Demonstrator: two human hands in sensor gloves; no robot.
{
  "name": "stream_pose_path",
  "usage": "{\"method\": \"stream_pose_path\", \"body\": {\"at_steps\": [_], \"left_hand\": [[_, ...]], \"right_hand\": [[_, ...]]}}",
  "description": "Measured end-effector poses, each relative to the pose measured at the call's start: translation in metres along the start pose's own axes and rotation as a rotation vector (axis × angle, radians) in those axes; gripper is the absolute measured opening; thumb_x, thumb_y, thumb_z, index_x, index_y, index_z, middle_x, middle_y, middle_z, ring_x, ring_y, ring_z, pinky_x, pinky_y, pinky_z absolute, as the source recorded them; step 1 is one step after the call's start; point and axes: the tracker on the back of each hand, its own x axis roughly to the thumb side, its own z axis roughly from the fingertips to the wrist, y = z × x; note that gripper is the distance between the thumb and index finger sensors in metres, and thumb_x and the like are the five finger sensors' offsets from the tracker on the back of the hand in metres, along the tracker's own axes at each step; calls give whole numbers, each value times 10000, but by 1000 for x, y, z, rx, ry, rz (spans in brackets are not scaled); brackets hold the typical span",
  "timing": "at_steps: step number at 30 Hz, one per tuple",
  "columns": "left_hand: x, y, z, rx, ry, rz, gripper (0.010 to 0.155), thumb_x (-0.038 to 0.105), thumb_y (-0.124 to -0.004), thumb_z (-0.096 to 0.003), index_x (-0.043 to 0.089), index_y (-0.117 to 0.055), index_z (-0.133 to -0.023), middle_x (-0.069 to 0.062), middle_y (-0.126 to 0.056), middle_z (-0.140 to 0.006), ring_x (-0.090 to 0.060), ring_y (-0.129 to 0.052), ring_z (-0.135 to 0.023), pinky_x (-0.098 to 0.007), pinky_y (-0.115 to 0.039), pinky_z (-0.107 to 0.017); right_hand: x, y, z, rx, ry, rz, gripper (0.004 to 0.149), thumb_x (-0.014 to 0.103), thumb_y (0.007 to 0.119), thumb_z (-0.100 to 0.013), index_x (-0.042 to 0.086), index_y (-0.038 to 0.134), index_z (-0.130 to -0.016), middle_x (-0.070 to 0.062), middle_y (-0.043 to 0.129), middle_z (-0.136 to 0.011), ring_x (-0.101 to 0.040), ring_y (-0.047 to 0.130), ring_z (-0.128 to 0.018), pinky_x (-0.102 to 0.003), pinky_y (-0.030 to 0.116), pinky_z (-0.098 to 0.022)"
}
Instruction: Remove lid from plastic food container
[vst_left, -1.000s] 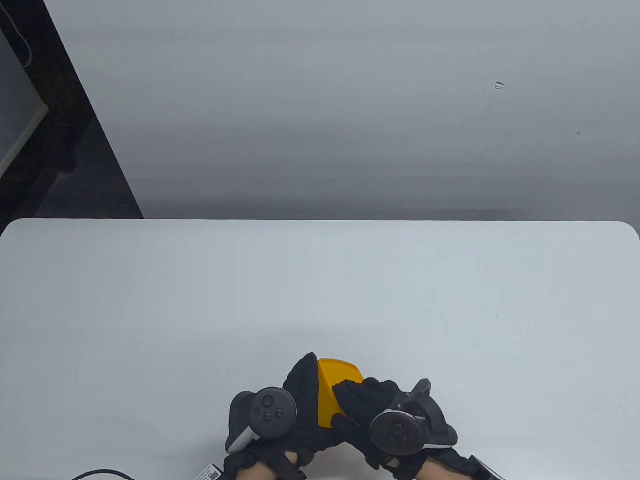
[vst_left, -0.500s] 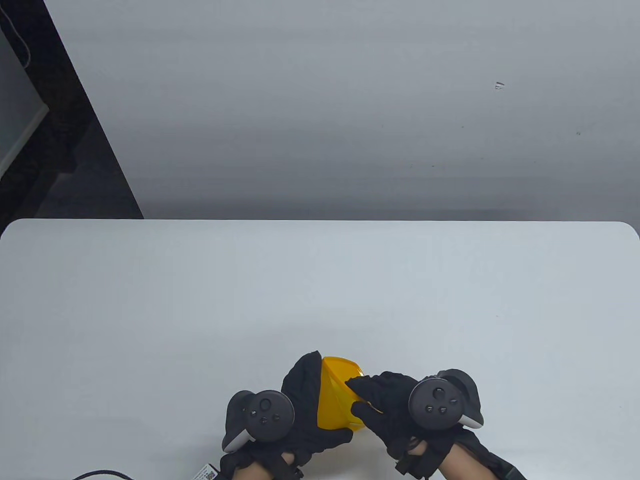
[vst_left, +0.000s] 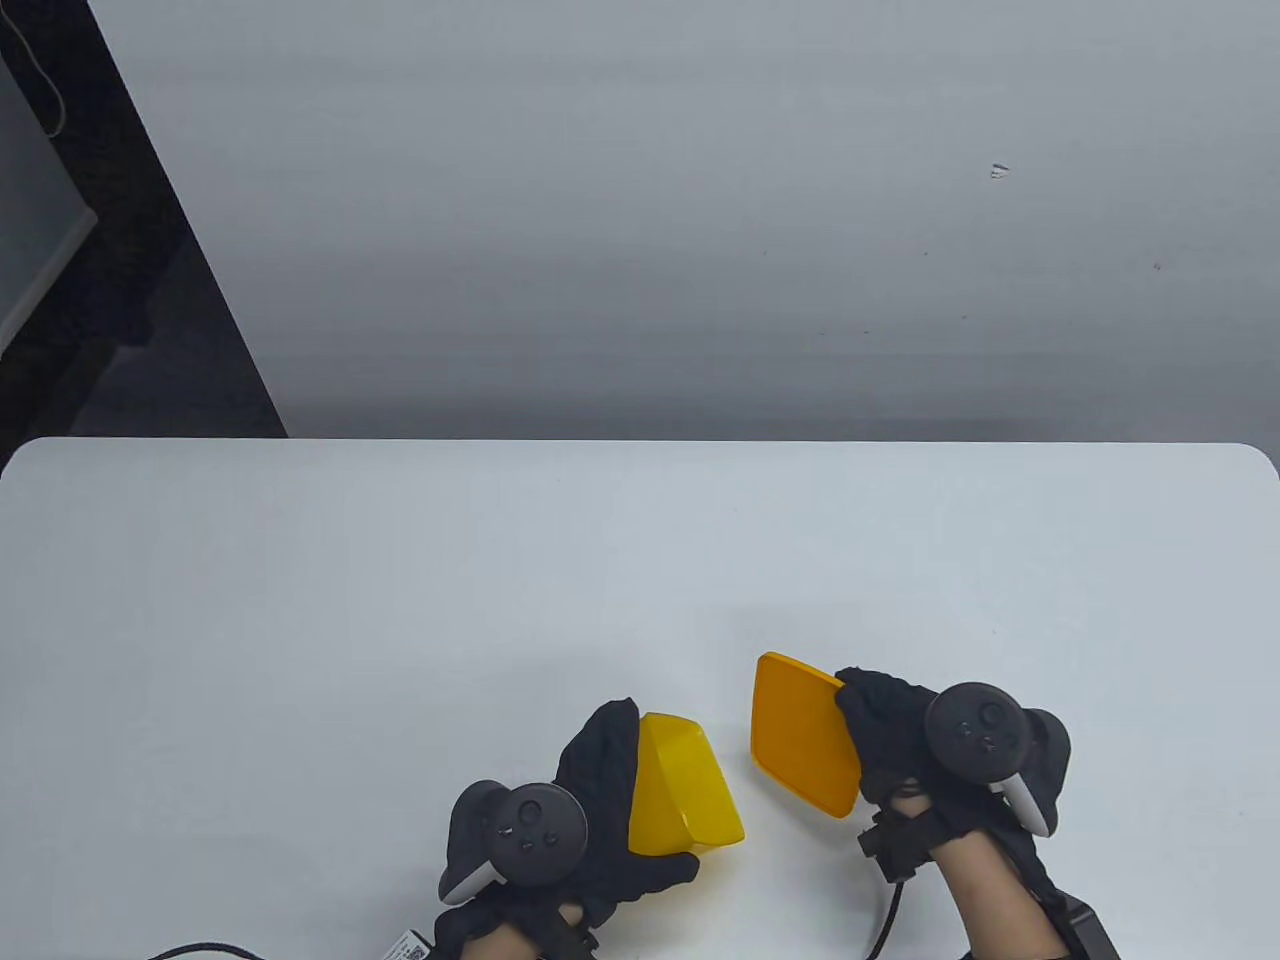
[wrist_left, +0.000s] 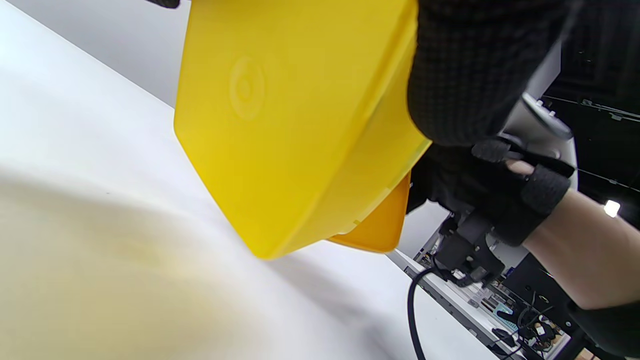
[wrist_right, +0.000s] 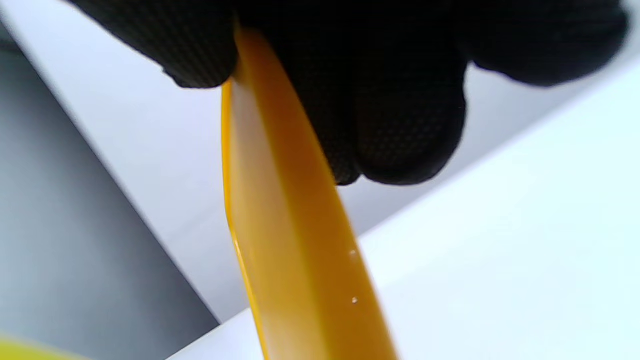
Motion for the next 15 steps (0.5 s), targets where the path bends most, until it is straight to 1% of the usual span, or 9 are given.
{"method": "stream_pose_path", "body": {"at_steps": [3, 7, 12, 15], "left_hand": [[-6, 2, 0, 4, 20, 10, 1251, 601, -966, -353, 74, -83, -1066, -239, -200, -1158, -580, -454, -1051, -614, -535, -745], [-10, 3, 0, 5, 35, 7, 1250, 603, -964, -353, 75, -83, -1066, -236, -201, -1159, -578, -452, -1052, -614, -535, -746], [-14, 3, 0, 7, 51, 16, 1249, 602, -965, -352, 77, -85, -1067, -238, -202, -1159, -577, -455, -1052, -615, -534, -745], [-14, 3, 0, 9, 52, 18, 1248, 604, -963, -353, 78, -85, -1068, -237, -202, -1159, -577, -452, -1053, -615, -533, -746]], "right_hand": [[-27, 1, -7, 18, 127, -9, 483, 358, 703, -457, -3, 849, -742, -225, 914, -668, -379, 958, -453, -479, 753, -260], [-50, 4, -12, 30, 251, 31, 486, 354, 699, -458, 1, 839, -762, -232, 899, -696, -400, 944, -486, -497, 740, -279], [-81, 10, -16, 137, 431, 112, 503, 353, 694, -466, 3, 807, -810, -249, 843, -784, -446, 888, -595, -540, 697, -342], [-92, 12, -16, 169, 498, 137, 508, 344, 698, -472, -8, 791, -827, -263, 815, -815, -462, 857, -634, -556, 673, -368]]}}
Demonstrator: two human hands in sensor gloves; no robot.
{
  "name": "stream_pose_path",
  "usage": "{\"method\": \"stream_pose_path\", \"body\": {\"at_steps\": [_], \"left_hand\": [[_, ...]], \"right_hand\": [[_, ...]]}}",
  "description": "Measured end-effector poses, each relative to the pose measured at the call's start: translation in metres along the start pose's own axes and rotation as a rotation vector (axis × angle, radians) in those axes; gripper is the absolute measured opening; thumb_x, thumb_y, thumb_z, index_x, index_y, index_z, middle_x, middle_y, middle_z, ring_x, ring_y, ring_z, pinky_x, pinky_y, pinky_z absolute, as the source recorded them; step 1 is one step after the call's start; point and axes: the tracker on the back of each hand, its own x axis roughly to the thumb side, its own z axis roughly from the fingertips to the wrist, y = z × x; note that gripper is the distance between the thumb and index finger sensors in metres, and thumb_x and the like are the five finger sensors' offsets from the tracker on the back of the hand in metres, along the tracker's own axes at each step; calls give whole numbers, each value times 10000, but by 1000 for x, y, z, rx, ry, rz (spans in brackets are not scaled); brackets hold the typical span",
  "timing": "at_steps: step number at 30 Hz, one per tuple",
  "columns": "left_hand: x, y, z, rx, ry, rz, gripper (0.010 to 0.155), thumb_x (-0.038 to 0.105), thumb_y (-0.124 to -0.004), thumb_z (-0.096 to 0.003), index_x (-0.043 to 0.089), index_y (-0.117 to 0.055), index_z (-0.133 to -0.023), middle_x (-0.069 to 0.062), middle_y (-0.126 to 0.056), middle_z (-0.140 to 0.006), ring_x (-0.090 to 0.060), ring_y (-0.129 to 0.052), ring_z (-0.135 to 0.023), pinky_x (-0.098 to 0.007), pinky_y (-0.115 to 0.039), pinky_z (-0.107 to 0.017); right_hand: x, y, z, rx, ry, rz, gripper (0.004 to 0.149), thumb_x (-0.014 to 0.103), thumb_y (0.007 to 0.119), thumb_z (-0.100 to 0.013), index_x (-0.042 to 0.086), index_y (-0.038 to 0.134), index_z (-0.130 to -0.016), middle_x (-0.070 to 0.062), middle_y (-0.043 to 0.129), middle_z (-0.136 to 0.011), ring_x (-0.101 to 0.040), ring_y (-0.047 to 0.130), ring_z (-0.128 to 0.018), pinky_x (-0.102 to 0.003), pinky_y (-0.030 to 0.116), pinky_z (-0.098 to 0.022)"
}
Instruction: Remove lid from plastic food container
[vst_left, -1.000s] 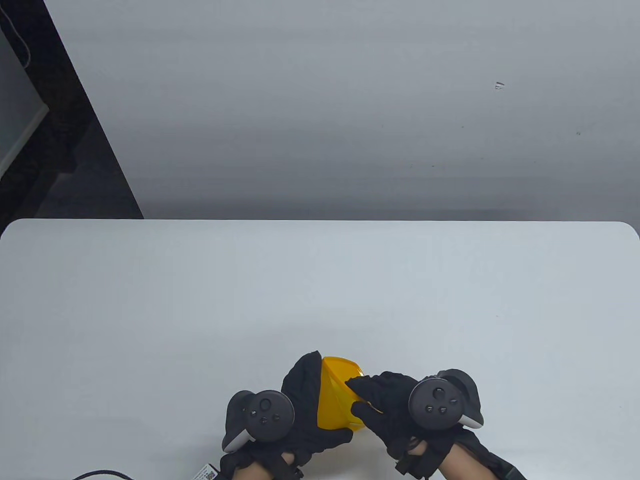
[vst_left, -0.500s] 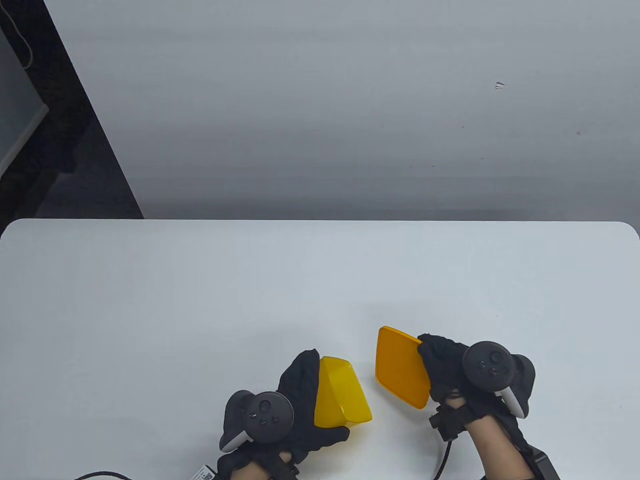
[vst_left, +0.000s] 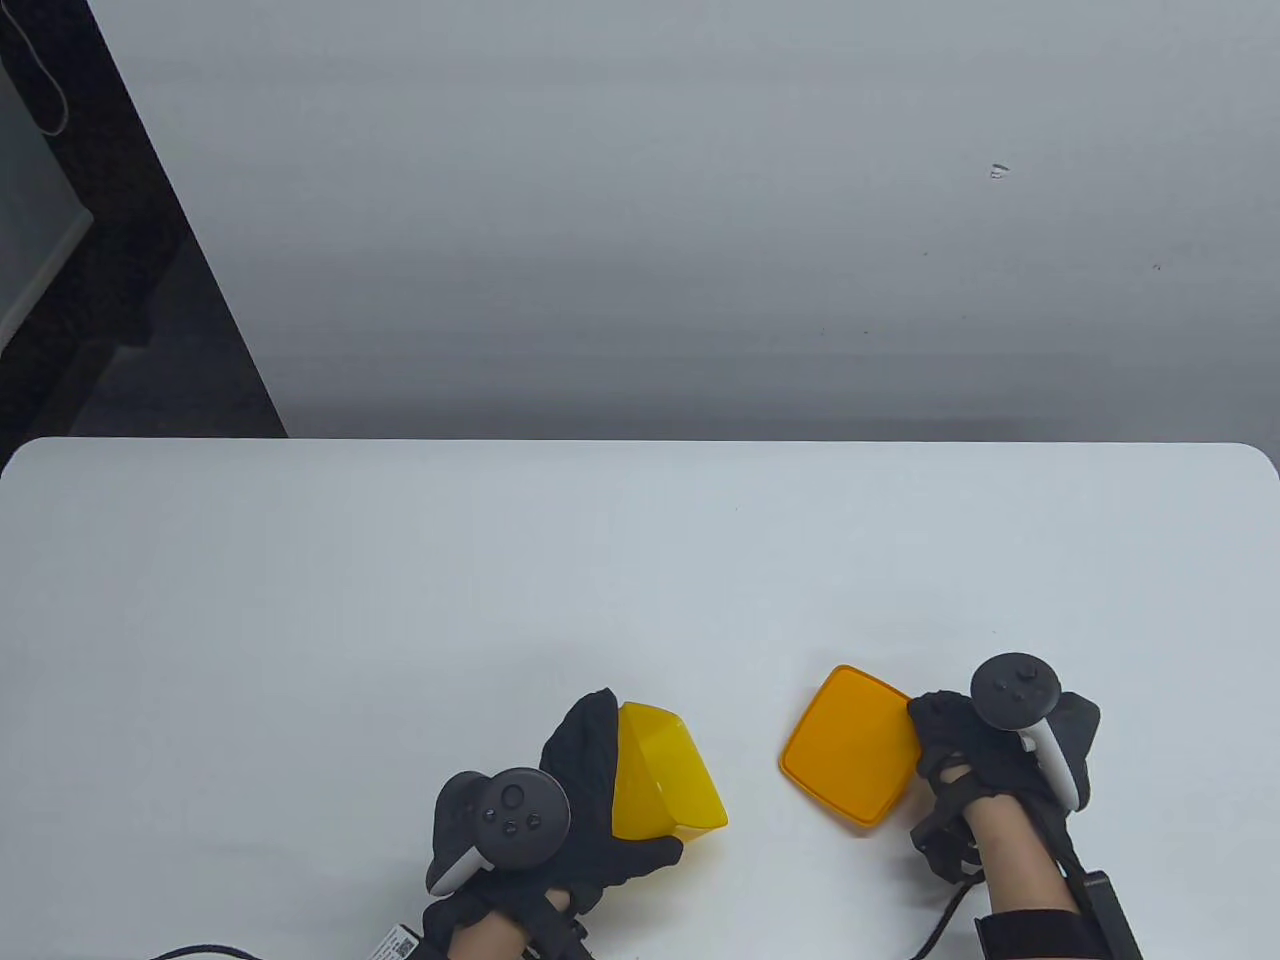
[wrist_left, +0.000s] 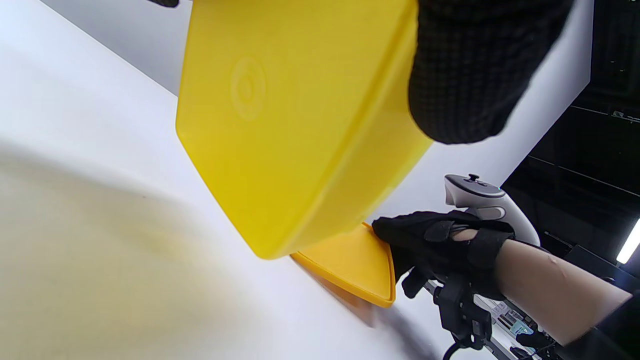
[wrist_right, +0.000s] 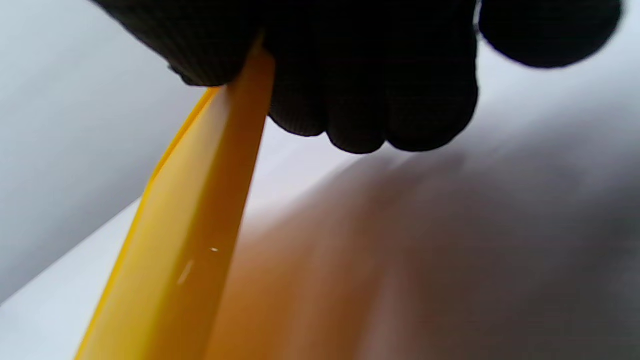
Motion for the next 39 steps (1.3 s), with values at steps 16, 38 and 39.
{"method": "stream_pose_path", "body": {"at_steps": [16, 38, 39], "left_hand": [[0, 2, 0, -3, 2, 10, 1244, 593, -964, -357, 81, -78, -1066, -234, -190, -1159, -574, -438, -1057, -615, -524, -749], [-37, -3, -6, 29, 177, 20, 1247, 585, -960, -362, 76, -56, -1054, -234, -159, -1150, -575, -412, -1059, -610, -512, -751], [-41, -4, -6, 22, 194, 19, 1247, 586, -958, -364, 76, -52, -1053, -233, -156, -1150, -573, -410, -1060, -610, -510, -752]], "right_hand": [[12, -2, 9, -77, -72, 35, 538, 361, 688, -471, -7, 760, -857, -268, 773, -855, -476, 837, -664, -568, 667, -388], [109, 28, 90, 61, -776, 146, 670, 513, 636, -469, 46, 669, -948, -230, 643, -977, -490, 715, -865, -641, 602, -547], [108, 28, 89, 71, -773, 145, 671, 513, 635, -470, 45, 666, -949, -232, 639, -979, -490, 711, -868, -643, 599, -547]]}}
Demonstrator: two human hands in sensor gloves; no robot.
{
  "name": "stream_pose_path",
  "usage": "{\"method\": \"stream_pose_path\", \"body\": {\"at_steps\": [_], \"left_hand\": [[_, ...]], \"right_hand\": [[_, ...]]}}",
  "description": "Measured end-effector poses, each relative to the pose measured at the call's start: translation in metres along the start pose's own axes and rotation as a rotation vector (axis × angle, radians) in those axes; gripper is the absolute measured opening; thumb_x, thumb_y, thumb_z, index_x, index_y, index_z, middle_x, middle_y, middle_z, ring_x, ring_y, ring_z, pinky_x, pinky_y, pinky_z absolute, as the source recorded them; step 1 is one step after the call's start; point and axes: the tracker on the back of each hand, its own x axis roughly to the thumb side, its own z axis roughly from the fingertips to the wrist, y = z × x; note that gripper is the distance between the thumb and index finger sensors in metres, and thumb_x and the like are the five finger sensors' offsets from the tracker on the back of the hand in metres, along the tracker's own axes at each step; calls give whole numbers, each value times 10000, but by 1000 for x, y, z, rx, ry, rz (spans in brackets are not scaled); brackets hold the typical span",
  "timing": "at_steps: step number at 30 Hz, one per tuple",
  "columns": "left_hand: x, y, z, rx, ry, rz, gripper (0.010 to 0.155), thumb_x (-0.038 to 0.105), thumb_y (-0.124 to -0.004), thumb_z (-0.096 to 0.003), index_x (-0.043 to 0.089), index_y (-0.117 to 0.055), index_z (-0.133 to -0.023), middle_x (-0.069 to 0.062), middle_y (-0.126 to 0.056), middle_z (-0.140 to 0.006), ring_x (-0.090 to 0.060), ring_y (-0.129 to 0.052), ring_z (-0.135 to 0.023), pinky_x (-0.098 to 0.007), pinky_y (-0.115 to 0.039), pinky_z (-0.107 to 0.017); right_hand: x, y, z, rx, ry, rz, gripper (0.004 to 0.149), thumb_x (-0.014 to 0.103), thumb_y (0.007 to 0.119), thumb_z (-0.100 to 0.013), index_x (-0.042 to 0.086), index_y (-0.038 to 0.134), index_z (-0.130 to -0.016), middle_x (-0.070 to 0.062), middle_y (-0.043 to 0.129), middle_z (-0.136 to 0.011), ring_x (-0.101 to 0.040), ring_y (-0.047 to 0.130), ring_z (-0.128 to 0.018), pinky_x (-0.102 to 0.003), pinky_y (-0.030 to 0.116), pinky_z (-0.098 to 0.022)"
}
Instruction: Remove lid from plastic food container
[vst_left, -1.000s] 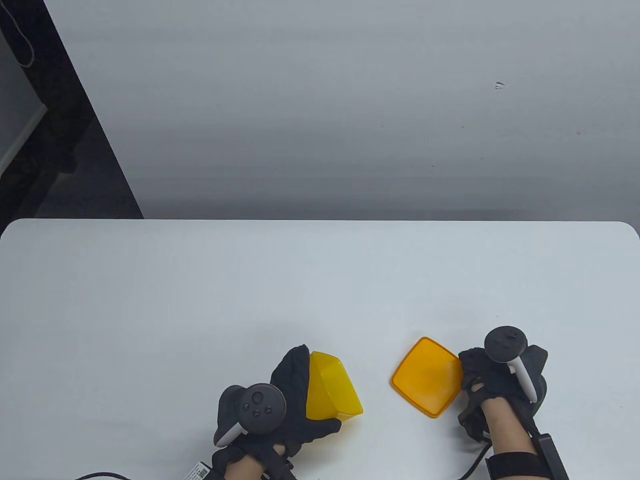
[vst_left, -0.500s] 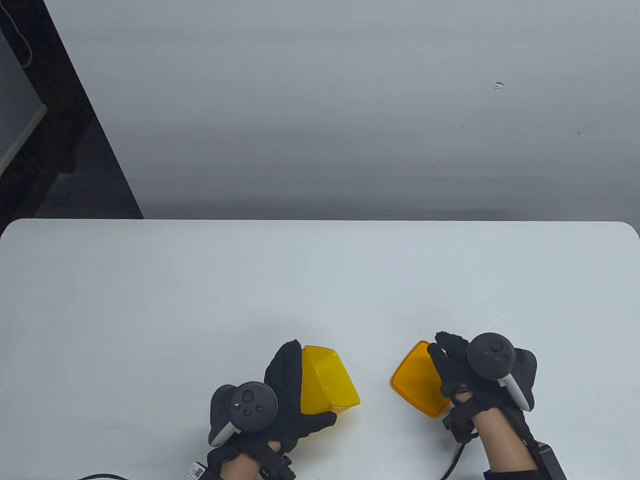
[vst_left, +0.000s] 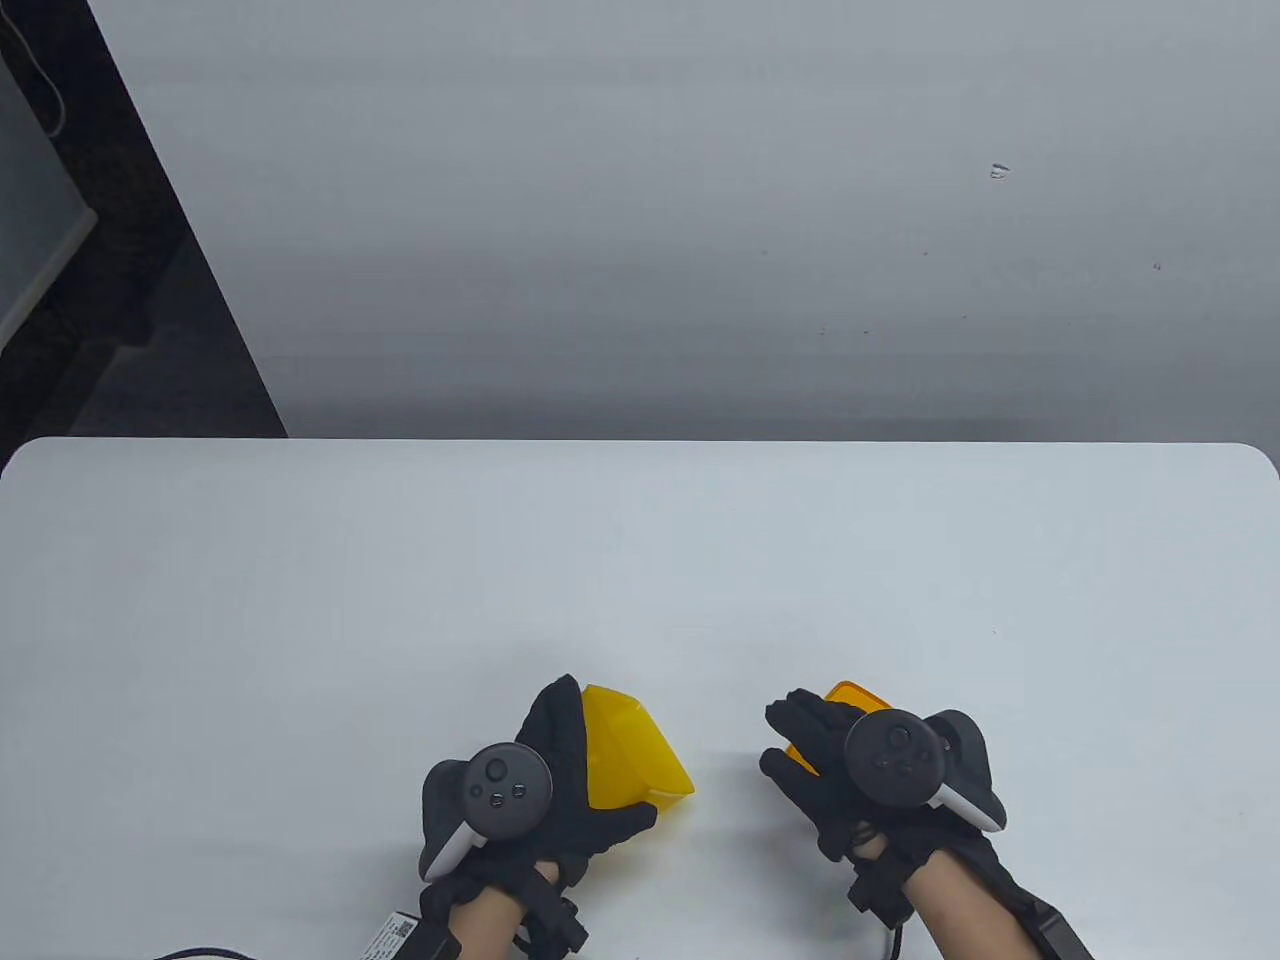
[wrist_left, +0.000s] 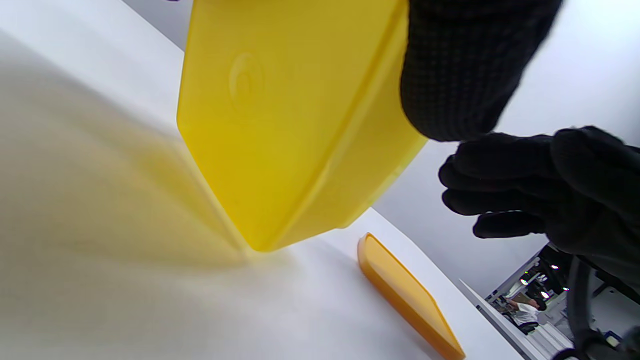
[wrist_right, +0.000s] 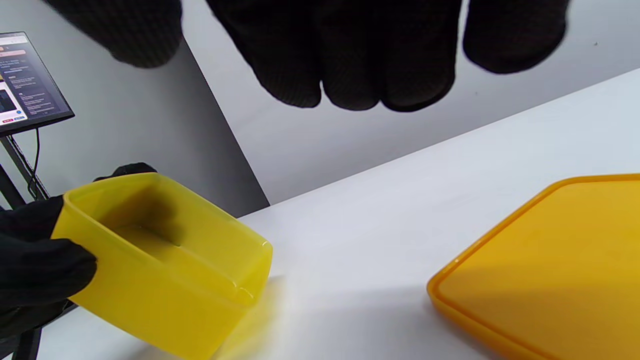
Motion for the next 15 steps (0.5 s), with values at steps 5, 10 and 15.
{"method": "stream_pose_path", "body": {"at_steps": [5, 10, 15], "left_hand": [[-9, 0, -1, -28, 38, 9, 1269, 602, -937, -368, 67, 6, -1028, -232, -125, -1145, -567, -393, -1068, -622, -494, -752], [-16, -7, -4, -100, 68, -29, 1299, 606, -931, -372, 55, 68, -993, -231, -125, -1146, -552, -396, -1076, -623, -488, -756], [-27, -12, -6, -154, 122, -22, 1313, 596, -924, -381, 41, 116, -960, -235, -114, -1138, -545, -395, -1078, -624, -479, -758]], "right_hand": [[-1, 3, -1, 21, 5, -9, 673, 513, 634, -471, 44, 662, -952, -236, 629, -982, -493, 702, -873, -647, 592, -552], [-2, 7, -2, 57, 10, -11, 675, 513, 632, -471, 44, 656, -956, -238, 619, -987, -497, 693, -877, -649, 586, -556], [-1, 8, -2, 66, 12, -11, 678, 514, 632, -471, 42, 654, -957, -238, 617, -988, -498, 692, -878, -650, 584, -557]]}}
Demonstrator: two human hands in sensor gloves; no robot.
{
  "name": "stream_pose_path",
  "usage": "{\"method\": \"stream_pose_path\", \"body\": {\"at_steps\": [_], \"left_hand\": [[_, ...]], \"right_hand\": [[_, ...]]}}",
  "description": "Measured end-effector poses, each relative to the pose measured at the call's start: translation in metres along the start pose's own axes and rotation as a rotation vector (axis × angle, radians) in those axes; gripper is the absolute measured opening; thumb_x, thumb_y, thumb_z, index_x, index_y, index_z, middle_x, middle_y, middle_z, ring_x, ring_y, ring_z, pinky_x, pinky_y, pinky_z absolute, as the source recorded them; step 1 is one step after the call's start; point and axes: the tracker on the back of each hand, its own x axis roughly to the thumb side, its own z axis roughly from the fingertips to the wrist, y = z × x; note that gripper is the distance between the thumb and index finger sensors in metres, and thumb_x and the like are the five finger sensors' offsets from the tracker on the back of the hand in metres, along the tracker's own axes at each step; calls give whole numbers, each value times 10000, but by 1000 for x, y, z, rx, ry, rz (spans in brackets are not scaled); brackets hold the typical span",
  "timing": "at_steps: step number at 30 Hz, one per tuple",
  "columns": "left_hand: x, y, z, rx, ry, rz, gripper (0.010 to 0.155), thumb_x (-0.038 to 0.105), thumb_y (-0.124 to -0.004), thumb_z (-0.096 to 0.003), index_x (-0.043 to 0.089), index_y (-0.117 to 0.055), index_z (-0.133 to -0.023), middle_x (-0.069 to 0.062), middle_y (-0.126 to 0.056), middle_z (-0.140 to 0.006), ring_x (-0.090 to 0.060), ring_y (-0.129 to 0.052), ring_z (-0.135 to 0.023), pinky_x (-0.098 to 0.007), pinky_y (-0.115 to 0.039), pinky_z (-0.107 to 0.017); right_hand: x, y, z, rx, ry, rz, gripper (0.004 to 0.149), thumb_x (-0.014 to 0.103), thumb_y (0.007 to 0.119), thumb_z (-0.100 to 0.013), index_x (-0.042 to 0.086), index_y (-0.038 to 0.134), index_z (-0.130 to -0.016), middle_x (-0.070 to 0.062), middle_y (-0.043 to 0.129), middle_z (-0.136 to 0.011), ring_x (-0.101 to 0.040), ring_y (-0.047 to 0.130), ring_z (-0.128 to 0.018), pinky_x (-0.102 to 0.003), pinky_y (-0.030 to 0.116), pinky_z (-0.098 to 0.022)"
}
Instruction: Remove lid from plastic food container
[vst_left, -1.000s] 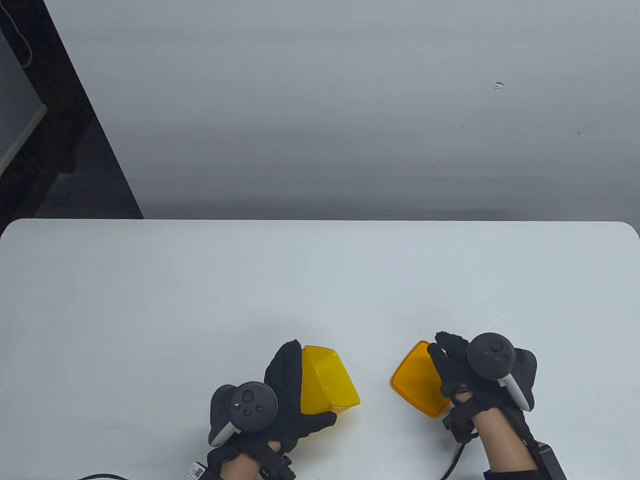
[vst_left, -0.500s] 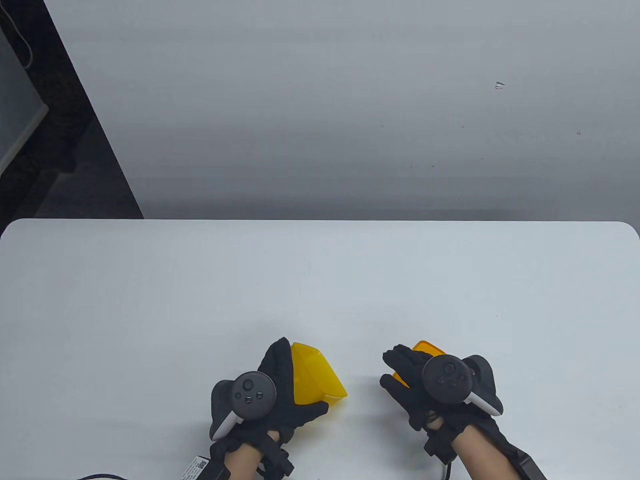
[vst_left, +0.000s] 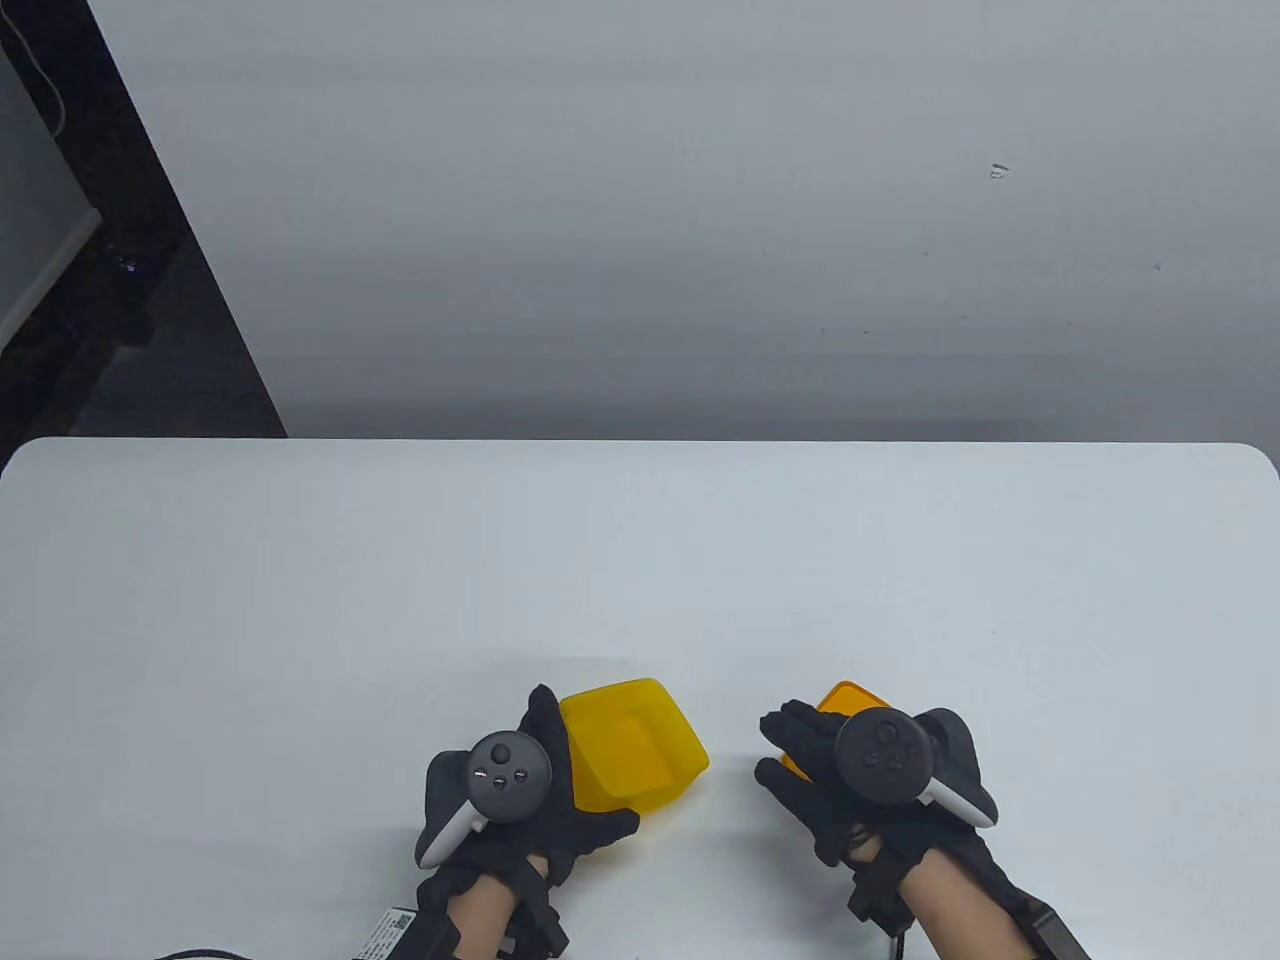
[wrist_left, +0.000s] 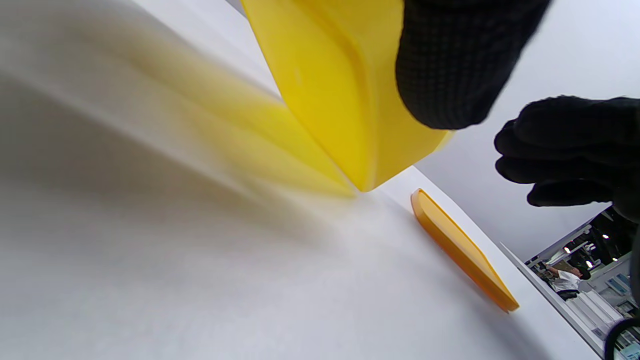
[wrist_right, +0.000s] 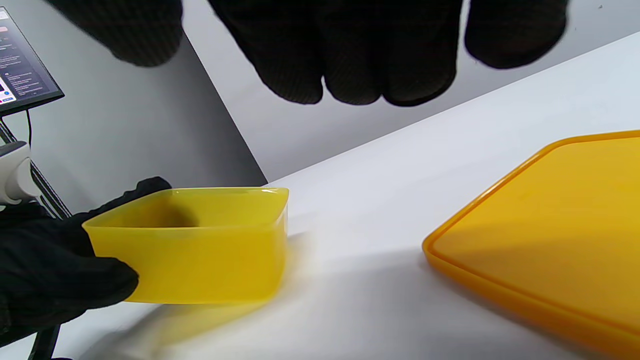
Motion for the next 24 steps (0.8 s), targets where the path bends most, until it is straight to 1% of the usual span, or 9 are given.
{"method": "stream_pose_path", "body": {"at_steps": [3, 6, 9, 11, 14, 16, 19, 21, 24], "left_hand": [[-5, -2, -2, -58, 56, -18, 1308, 589, -905, -401, 27, 148, -934, -246, -86, -1125, -550, -375, -1076, -627, -466, -758], [-9, -4, -3, -146, 139, -105, 1262, 565, -867, -438, 28, 172, -912, -248, -52, -1109, -556, -315, -1071, -618, -420, -763], [-9, -2, -2, -222, 167, -157, 1279, 627, -838, -426, 39, 191, -907, -256, 18, -1093, -567, -229, -1065, -633, -387, -762], [-5, 4, 2, -229, 169, -163, 1266, 660, -814, -425, 58, 183, -922, -251, 62, -1086, -565, -171, -1063, -640, -359, -761], [6, 17, 10, -142, 119, -190, 1209, 680, -782, -437, 101, 136, -971, -233, 45, -1107, -557, -164, -1068, -647, -362, -759], [19, 27, 19, -4, 40, -240, 1098, 694, -725, -461, 155, 37, -1042, -204, -19, -1151, -544, -192, -1081, -654, -390, -755], [38, 34, 29, 140, -64, -303, 917, 668, -667, -492, 237, -154, -1117, -117, -176, -1221, -523, -266, -1102, -654, -428, -751], [49, 34, 33, 178, -118, -320, 857, 650, -652, -501, 261, -216, -1129, -95, -241, -1236, -519, -302, -1108, -656, -441, -748], [64, 29, 39, 220, -197, -345, 833, 650, -645, -503, 279, -245, -1132, -87, -278, -1240, -511, -327, -1113, -658, -443, -748]], "right_hand": [[0, 0, 0, 11, 5, -5, 677, 512, 632, -472, 42, 652, -958, -239, 613, -990, -498, 689, -880, -652, 581, -559], [0, 0, 0, 19, 9, -4, 668, 501, 634, -472, 42, 653, -957, -237, 614, -989, -498, 688, -882, -654, 577, -561], [0, -1, 0, 18, 12, -9, 669, 502, 633, -472, 41, 652, -958, -239, 611, -990, -499, 686, -883, -655, 575, -561], [-1, -2, 1, 12, 12, -15, 671, 504, 632, -473, 41, 651, -959, -239, 609, -991, -500, 684, -884, -656, 573, -562], [0, -5, 1, -8, 7, -12, 673, 505, 633, -471, 42, 652, -958, -239, 609, -991, -502, 682, -884, -657, 572, -562], [1, -7, 2, -33, 0, -4, 675, 506, 634, -471, 40, 650, -959, -239, 606, -993, -500, 680, -886, -659, 567, -564], [6, -12, 4, -100, -27, 35, 677, 508, 638, -468, 43, 651, -960, -236, 605, -995, -500, 668, -894, -665, 555, -570], [11, -14, 6, -149, -49, 75, 682, 513, 640, -465, 45, 650, -961, -234, 601, -999, -501, 649, -906, -671, 541, -578], [19, -16, 9, -196, -95, 142, 705, 541, 629, -458, 53, 646, -966, -225, 596, -1007, -497, 630, -921, -677, 521, -591]]}}
